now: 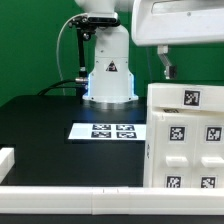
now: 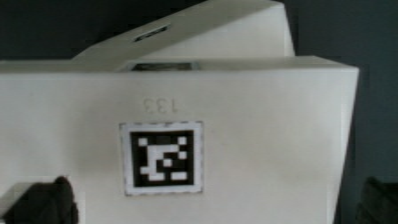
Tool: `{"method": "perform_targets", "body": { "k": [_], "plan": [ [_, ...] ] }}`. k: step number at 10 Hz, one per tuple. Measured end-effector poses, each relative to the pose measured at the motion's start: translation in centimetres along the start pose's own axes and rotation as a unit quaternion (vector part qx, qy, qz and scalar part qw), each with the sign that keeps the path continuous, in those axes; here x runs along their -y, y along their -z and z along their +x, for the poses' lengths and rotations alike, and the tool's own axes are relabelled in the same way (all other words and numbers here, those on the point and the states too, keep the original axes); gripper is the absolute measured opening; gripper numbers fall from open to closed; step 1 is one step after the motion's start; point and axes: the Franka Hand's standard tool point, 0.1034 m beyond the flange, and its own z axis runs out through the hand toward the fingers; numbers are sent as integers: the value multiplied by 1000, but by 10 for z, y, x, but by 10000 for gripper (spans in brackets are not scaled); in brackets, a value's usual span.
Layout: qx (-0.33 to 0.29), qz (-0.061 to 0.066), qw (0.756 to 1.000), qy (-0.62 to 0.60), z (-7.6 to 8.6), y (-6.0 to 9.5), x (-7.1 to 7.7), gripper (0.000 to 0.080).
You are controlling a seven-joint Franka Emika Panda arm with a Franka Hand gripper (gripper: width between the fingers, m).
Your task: Assemble cabinet
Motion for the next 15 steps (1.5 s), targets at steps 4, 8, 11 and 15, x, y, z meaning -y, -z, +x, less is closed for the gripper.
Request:
{"method": "perform_targets", "body": {
  "k": [4,8,11,15],
  "plan": [
    [30,-7,956,290,5,-5,-1,797],
    [22,-17,917,399,6,-2,-13,797],
    [61,-27,873,484,-5,-6,-17,797],
    [59,-37,826,559,-5,-22,-20,797]
  ]
}}
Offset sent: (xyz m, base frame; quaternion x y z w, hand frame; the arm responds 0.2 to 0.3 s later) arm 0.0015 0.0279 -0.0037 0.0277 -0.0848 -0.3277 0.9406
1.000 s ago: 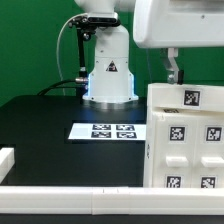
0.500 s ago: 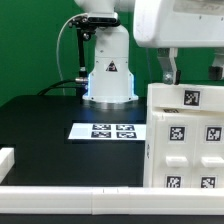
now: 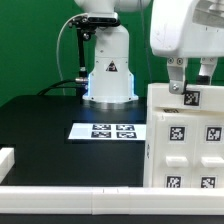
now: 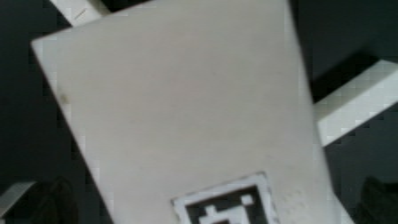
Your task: Assemble cabinet
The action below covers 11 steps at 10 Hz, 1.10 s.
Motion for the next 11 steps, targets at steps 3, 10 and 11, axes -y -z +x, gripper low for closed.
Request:
{"method": "perform_targets", "body": {
  "k": [3,10,11],
  "plan": [
    [-3,-5,1000,-27,5,-5,-1,708],
    [-7,-7,961,-275,4,-6,-2,555],
    [-6,-6,939,-344,3,-6,-2,555]
  ]
}}
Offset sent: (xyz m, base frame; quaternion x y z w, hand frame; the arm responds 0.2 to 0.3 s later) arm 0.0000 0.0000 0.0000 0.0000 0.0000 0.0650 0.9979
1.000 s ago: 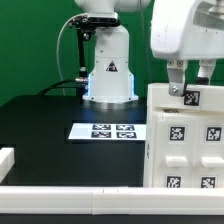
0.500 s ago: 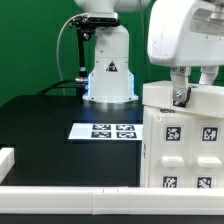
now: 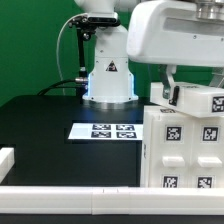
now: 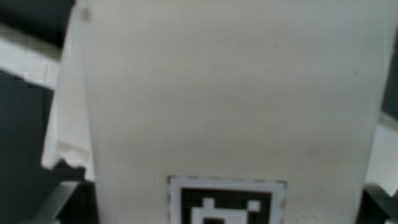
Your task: Assemble cabinet
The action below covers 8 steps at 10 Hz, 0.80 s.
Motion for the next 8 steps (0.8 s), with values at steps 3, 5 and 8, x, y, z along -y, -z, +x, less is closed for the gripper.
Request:
{"method": "perform_targets", "body": {
  "k": [3,5,8],
  "plan": [
    [-3,8,978,-208,2,0,0,555],
    [-11,13,968,-250,4,1,-1,557],
    [5,11,926,-379,-1,-1,-1,557]
  ]
}}
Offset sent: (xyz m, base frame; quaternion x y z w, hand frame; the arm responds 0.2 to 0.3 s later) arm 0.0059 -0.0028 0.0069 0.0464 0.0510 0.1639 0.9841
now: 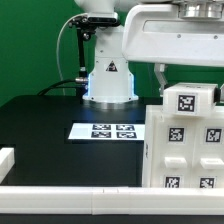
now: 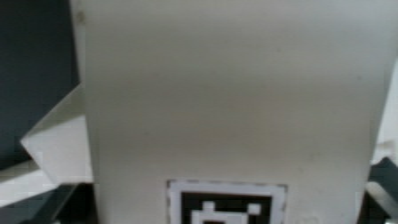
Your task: Assemble cabinet
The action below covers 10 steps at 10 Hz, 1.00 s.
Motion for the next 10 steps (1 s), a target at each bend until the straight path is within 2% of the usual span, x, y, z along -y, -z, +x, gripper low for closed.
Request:
{"method": "perform_targets", "body": {
  "k": [1,3,6,7,9,10],
  "plan": [
    [8,3,993,-115,-3,-1,0,557],
    [22,17,955,-296,-3,0,2,557],
    [25,16,924,-380,-3,0,1,557],
    [34,17,895,-444,-4,-1,0,557],
    [63,26,802,-594,-7,-3,-2,557],
    [67,31,768,-636,-7,-4,0,557]
  ]
}}
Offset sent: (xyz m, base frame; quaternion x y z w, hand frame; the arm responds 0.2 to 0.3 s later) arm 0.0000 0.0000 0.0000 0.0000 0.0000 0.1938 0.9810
